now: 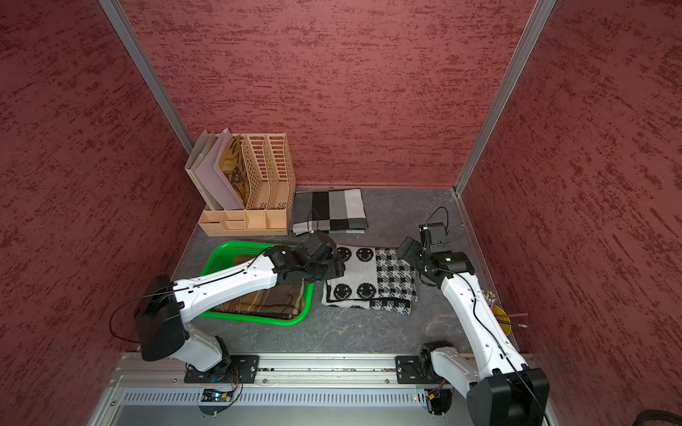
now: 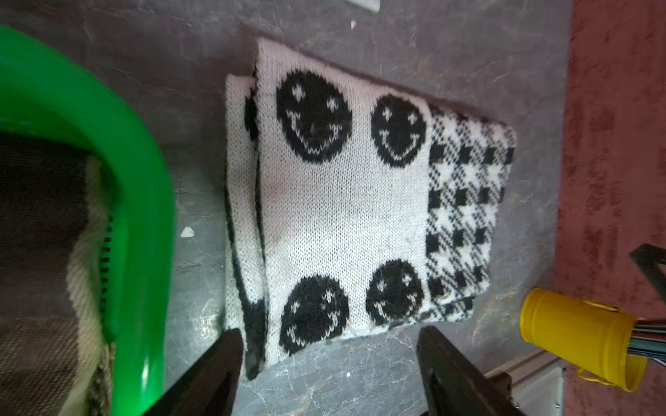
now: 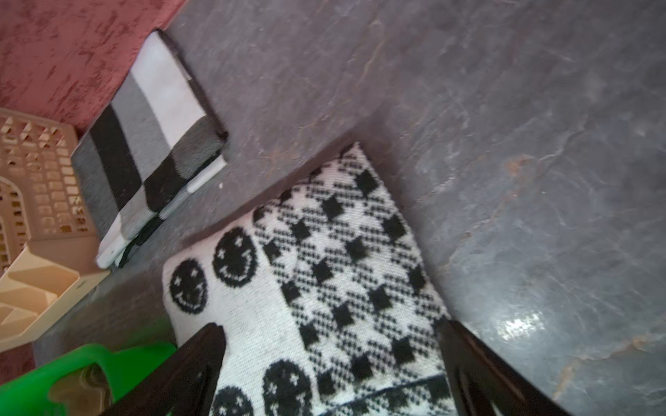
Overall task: Put the folded scarf in the basket
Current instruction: Pick up the scarf at the center of the board.
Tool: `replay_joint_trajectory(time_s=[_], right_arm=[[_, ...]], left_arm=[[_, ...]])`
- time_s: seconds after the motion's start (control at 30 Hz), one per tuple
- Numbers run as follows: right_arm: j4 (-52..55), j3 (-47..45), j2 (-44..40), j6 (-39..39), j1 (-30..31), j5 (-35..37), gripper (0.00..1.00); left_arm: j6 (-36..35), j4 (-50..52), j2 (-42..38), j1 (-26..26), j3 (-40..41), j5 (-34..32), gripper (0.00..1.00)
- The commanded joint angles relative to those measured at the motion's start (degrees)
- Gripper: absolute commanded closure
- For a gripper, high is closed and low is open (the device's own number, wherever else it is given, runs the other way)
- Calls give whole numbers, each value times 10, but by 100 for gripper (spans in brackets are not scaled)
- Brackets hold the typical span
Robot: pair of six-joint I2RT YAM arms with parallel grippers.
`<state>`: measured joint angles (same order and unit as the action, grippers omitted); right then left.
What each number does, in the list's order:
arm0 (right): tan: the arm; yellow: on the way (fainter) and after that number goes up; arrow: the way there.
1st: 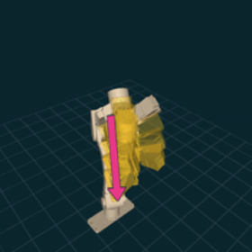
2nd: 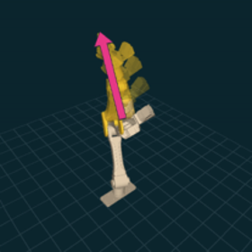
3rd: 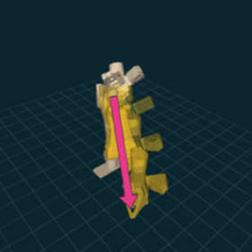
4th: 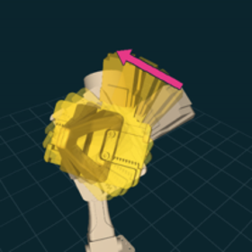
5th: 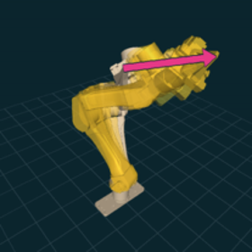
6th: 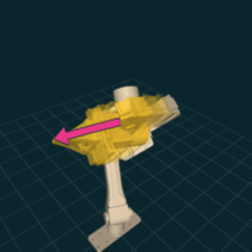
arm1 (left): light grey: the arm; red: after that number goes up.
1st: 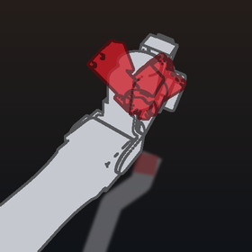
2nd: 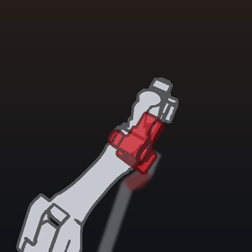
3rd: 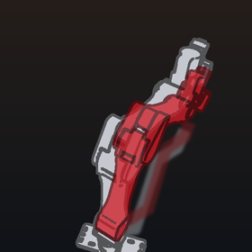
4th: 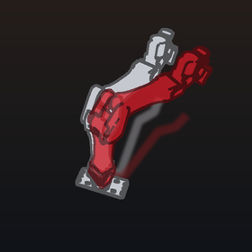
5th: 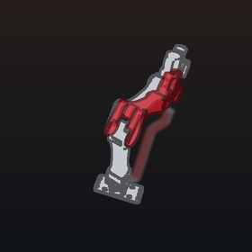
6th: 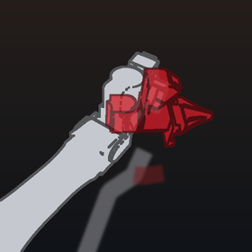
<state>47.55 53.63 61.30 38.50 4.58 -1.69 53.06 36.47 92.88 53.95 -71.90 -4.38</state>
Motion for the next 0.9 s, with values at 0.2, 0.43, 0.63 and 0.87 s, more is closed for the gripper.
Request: replay_joint_trajectory(time_s=[0.2, 0.43, 0.63, 0.87], right_arm=[[-57, -59, 55, -21, -80, -81, 2], [-82, -81, 73, -38, -85, -101, 2], [-91, -100, 73, -50, -87, -107, 2], [-104, -105, 99, -63, -90, -102, 2]], left_arm=[[-14, 62, 107, 20, -53, -64, 15], [-16, 20, 137, 9, -27, -49, 11], [-32, -19, 155, -16, -21, -44, 8], [-43, -53, 188, -24, -21, -25, 7]])
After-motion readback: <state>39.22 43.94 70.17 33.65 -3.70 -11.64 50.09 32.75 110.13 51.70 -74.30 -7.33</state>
